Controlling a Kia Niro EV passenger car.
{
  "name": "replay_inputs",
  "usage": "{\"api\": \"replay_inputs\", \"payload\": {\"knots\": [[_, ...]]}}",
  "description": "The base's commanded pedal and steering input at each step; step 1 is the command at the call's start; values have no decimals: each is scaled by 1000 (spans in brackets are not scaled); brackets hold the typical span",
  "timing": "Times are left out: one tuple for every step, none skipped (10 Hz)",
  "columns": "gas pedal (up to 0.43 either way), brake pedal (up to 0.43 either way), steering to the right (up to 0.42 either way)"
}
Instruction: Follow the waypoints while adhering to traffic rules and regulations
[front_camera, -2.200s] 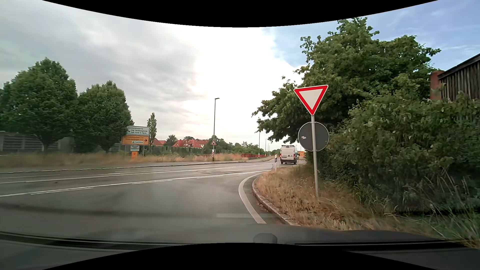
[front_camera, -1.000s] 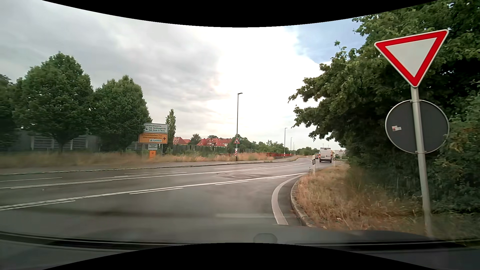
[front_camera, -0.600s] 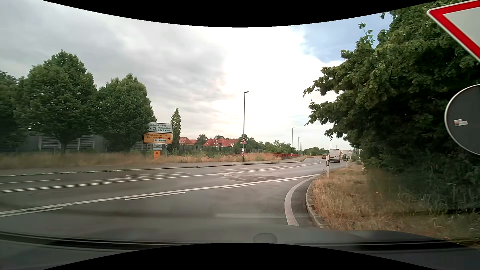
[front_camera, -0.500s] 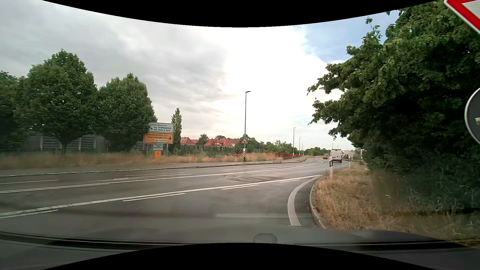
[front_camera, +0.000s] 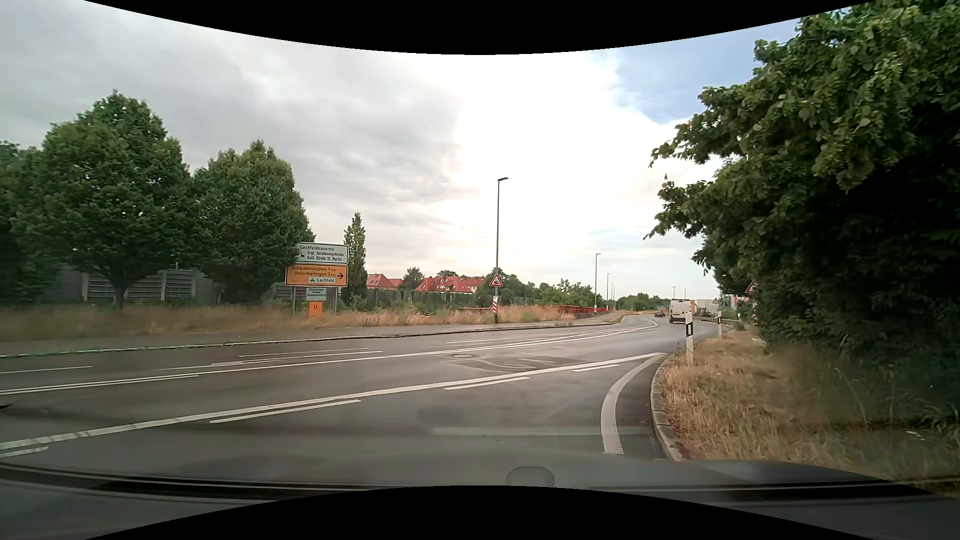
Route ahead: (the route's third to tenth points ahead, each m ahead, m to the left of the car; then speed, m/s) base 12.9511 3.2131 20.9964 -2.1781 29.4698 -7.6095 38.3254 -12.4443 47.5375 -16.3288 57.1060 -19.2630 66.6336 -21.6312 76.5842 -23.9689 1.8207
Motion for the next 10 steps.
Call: {"api": "replay_inputs", "payload": {"knots": [[0, 85, -36], [0, 104, -34], [0, 104, -28], [0, 122, -23], [0, 140, -23], [0, 140, -23], [0, 140, -22], [0, 146, -22], [0, 146, -21], [0, 152, -16]]}}
